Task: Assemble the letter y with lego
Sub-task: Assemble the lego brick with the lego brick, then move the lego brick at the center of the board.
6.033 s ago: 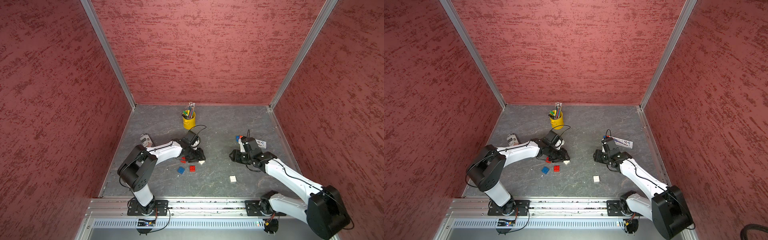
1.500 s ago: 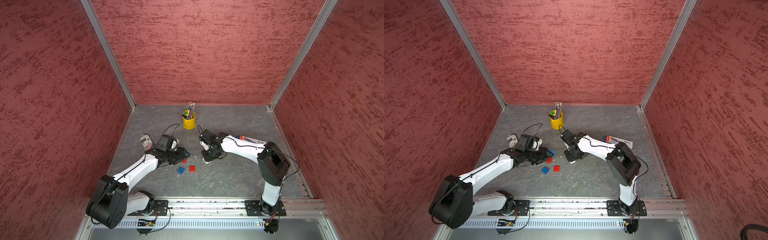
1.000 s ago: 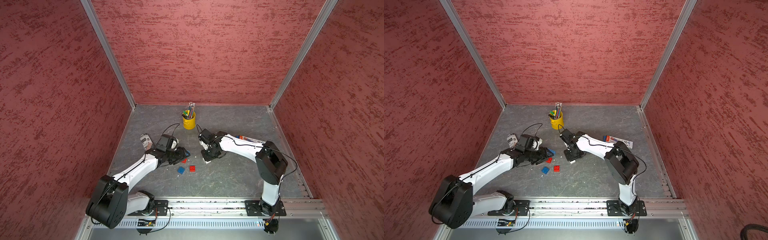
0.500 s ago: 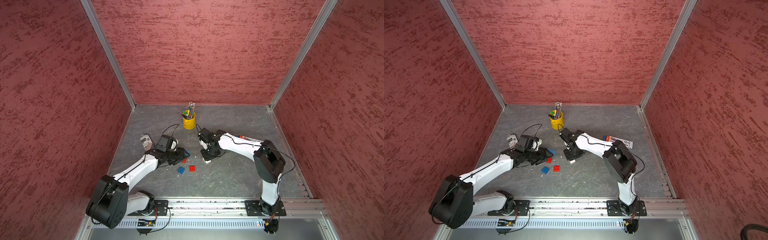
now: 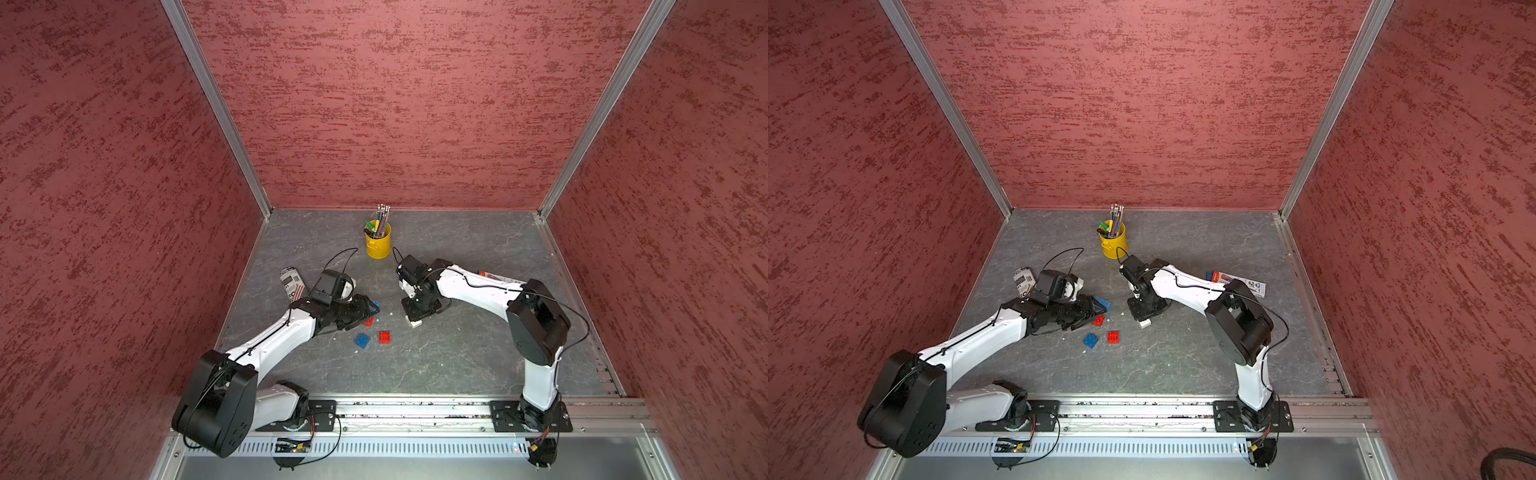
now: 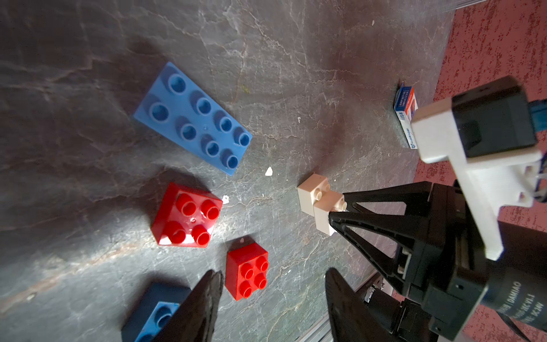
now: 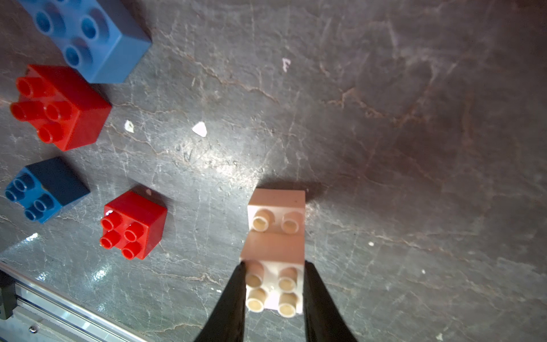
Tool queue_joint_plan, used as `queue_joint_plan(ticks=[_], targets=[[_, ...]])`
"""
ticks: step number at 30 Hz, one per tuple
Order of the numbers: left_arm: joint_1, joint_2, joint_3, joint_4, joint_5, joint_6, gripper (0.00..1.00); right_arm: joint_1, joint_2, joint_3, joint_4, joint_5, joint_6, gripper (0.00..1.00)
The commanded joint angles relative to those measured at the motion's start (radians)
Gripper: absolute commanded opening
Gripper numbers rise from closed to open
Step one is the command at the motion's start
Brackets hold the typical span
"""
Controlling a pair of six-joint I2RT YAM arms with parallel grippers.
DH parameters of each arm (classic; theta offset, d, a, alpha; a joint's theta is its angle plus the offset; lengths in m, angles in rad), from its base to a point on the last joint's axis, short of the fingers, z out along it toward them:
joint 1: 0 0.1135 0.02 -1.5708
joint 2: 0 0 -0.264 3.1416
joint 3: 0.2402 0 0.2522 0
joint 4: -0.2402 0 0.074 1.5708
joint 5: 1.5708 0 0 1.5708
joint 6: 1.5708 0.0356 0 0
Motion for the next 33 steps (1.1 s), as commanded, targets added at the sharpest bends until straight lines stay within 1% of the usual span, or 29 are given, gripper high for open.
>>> queue_joint_plan(ticks=[1,4,6,9,12,15,18,27,33], targets=[[0.007,-0.014,-0.010,0.007,0.013,0.001,0.59,-0.010,0.063,-0.003,0.019,0.022,0.013,0.31],[0.005,-0.017,-0.006,0.001,0.012,0.003,0.59,-0.011,0.046,0.024,0.010,0.022,0.016,0.39],[0.006,-0.017,-0.005,0.000,0.012,0.002,0.59,-0.013,0.035,0.035,0.007,0.026,0.018,0.47],[0.006,-0.014,0.000,-0.002,0.012,0.004,0.59,-0.016,0.022,0.043,0.004,0.029,0.020,0.55],[0.006,-0.010,0.002,-0.001,0.012,0.004,0.59,-0.016,0.015,0.037,0.006,0.031,0.023,0.58],[0.006,-0.009,0.003,-0.002,0.012,0.002,0.59,-0.016,0.009,0.018,0.014,0.033,0.029,0.59],[0.007,-0.010,0.002,0.001,0.010,-0.001,0.59,-0.016,0.009,0.000,0.027,0.035,0.036,0.56],[0.004,-0.011,0.005,-0.002,0.005,-0.007,0.59,-0.016,0.033,-0.013,0.043,0.052,0.037,0.40],[0.002,-0.016,0.006,-0.003,-0.002,-0.012,0.59,-0.017,0.038,-0.018,0.059,0.087,0.030,0.34]])
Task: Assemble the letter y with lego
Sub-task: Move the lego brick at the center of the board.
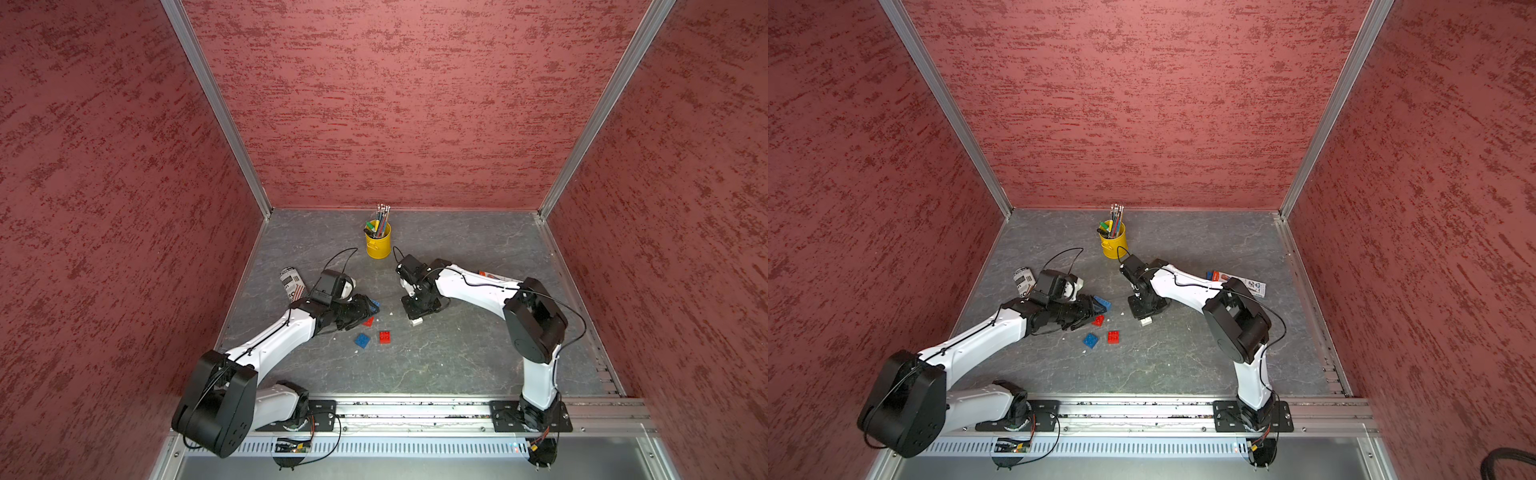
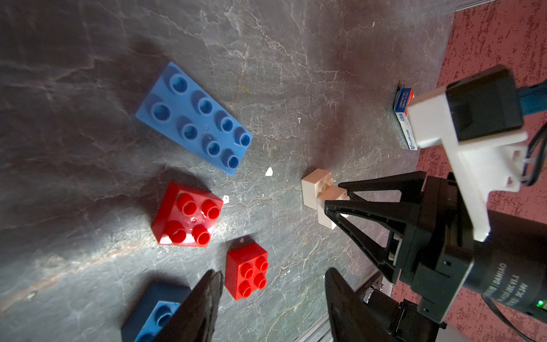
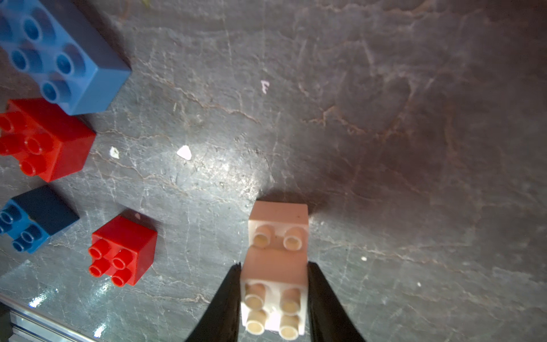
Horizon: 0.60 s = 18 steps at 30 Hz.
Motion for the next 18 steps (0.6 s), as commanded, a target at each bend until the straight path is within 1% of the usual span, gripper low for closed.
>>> queue_joint_plan(ticks=[1,9,15,18], targets=[[0.002,-0.012,0.006,-0.005,-0.001,-0.004,0.59,-0.009,0.023,-0.019,0.032,0.068,-0.003,0.35],[-0.001,-0.004,0.022,-0.013,-0.006,-0.002,0.59,-0.061,0.037,0.017,0.062,0.127,-0.006,0.35],[-0.003,0.010,0.033,-0.018,-0.009,0.000,0.59,-0.116,0.086,0.079,0.081,0.148,-0.024,0.35],[-0.003,0.012,0.036,-0.020,-0.013,-0.002,0.59,-0.132,0.102,0.111,0.081,0.155,-0.029,0.38]])
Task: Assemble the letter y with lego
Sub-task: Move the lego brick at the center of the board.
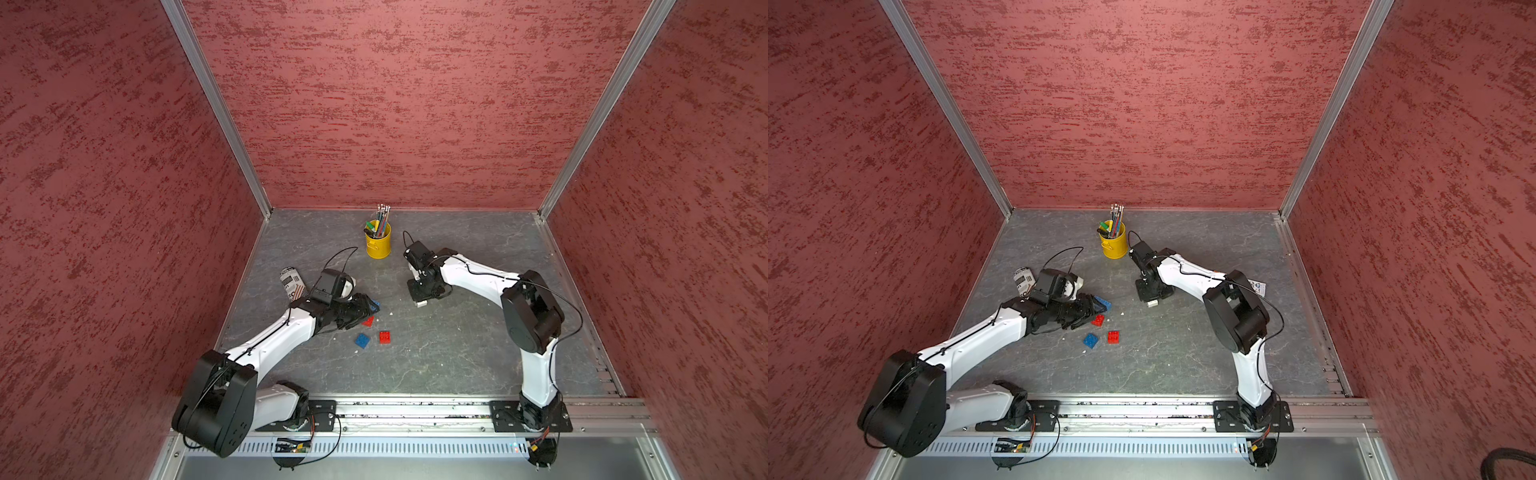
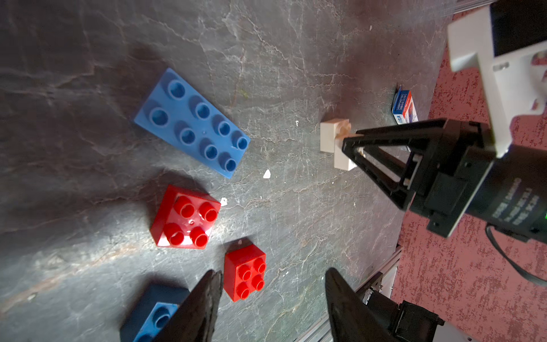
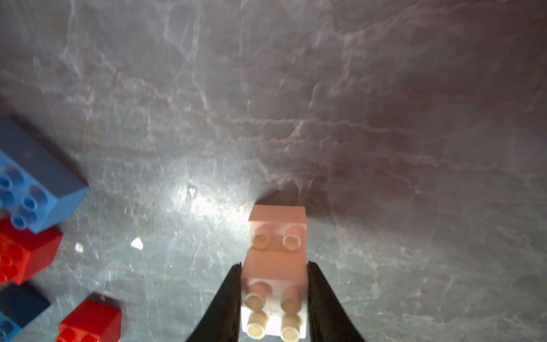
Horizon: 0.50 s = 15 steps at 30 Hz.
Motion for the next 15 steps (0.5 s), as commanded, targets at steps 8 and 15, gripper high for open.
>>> queue_joint_plan(ticks=[8,15], targets=[[-0.004,0.014,0.048,-0.047,-0.033,0.001,0.60,-0.029,0.012,0.071,0.007,0.078,-0.023,0.57],[-0.005,0.060,0.087,-0.117,-0.101,0.003,0.60,-0.028,-0.149,-0.020,0.062,0.053,0.022,0.57]])
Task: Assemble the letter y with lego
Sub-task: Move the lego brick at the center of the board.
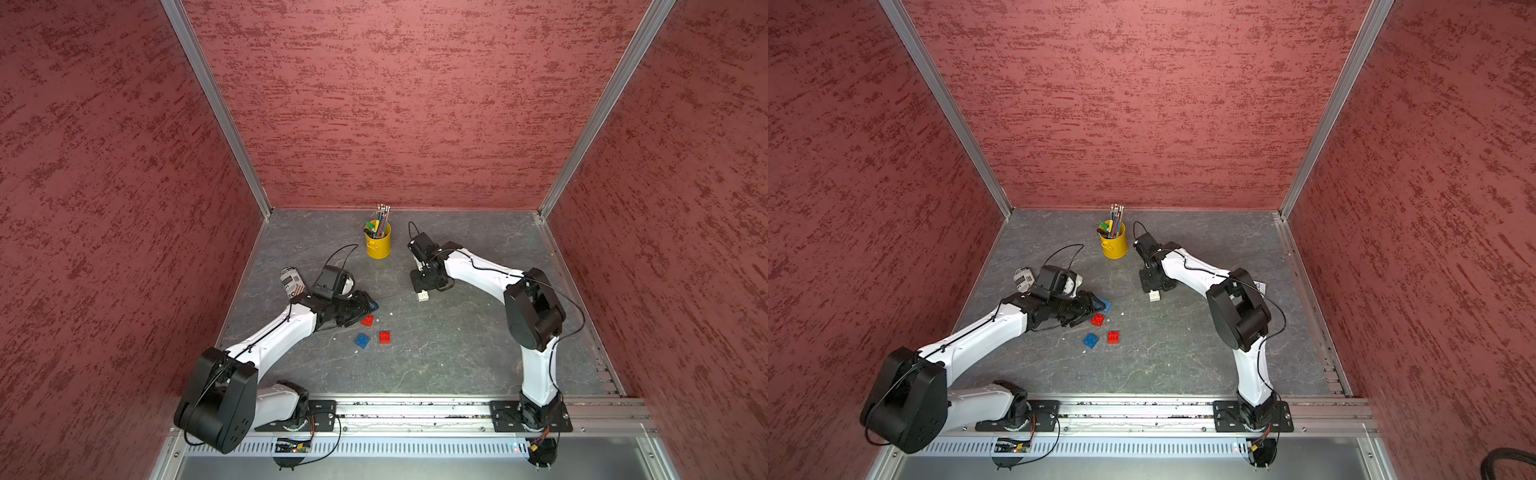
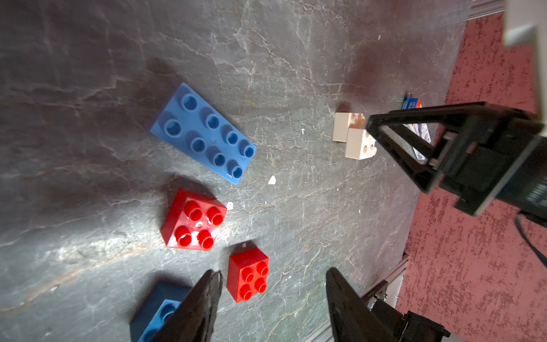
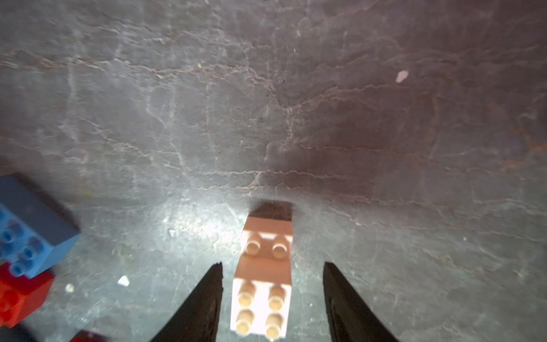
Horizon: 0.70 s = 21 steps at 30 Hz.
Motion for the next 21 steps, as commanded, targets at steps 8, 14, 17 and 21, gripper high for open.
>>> queue_joint_plan(ticks=[8,14,17,21], targets=[[-0.012,0.156,0.082,-0.050,-0.105,0.011,0.60,0.016,-0.373,-0.302,0.207,-0.136,0.069,0.55],[-0.043,0.274,0.160,-0.064,-0.156,0.033,0.61,0.029,-0.463,-0.445,0.262,-0.167,0.105,0.55],[-0.060,0.323,0.183,-0.060,-0.169,0.038,0.61,0.038,-0.483,-0.498,0.304,-0.187,0.126,0.54],[-0.102,0.373,0.217,-0.052,-0.168,0.037,0.58,0.051,-0.493,-0.543,0.332,-0.193,0.145,0.53]])
